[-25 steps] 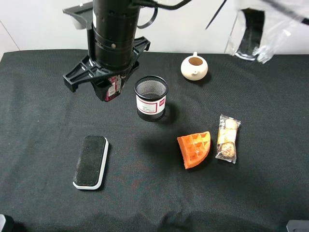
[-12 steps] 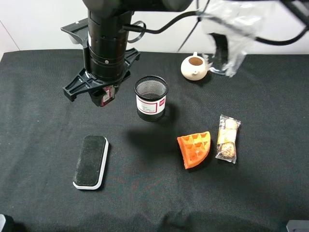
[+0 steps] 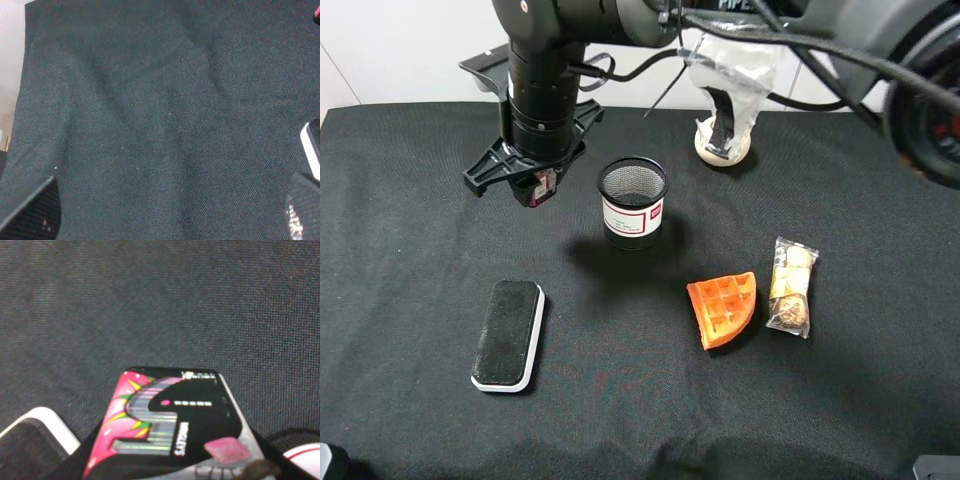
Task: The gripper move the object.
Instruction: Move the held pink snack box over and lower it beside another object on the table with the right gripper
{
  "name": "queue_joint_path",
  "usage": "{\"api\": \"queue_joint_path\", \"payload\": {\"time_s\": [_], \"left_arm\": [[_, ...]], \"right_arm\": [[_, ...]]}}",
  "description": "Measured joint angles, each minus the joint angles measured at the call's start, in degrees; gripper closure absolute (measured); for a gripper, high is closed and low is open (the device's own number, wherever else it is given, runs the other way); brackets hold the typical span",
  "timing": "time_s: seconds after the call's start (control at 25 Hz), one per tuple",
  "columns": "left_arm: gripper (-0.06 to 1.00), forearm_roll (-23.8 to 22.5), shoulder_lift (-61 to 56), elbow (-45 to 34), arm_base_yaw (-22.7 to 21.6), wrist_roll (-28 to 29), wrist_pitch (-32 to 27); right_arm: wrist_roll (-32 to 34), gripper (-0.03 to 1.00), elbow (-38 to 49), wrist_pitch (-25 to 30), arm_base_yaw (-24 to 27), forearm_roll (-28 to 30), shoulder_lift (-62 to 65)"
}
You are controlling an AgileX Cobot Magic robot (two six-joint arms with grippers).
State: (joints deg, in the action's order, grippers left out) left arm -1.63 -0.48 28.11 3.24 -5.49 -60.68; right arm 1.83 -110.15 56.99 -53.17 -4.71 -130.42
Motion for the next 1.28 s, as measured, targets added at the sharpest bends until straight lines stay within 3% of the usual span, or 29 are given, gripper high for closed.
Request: {"api": "queue_joint_path", "payload": {"time_s": [0.44,1.28], "left_arm": [[-0.01,0.0,0.0,0.0,0.0,0.0,0.0],[-0.01,0.0,0.0,0.0,0.0,0.0,0.0]], "right_arm": [[-1.4,0.63,-0.2,-2.5,2.8,0.0,-3.6],[-1.8,0.63,-0.2,-8.2,3.1,-0.8,-7.9]]}}
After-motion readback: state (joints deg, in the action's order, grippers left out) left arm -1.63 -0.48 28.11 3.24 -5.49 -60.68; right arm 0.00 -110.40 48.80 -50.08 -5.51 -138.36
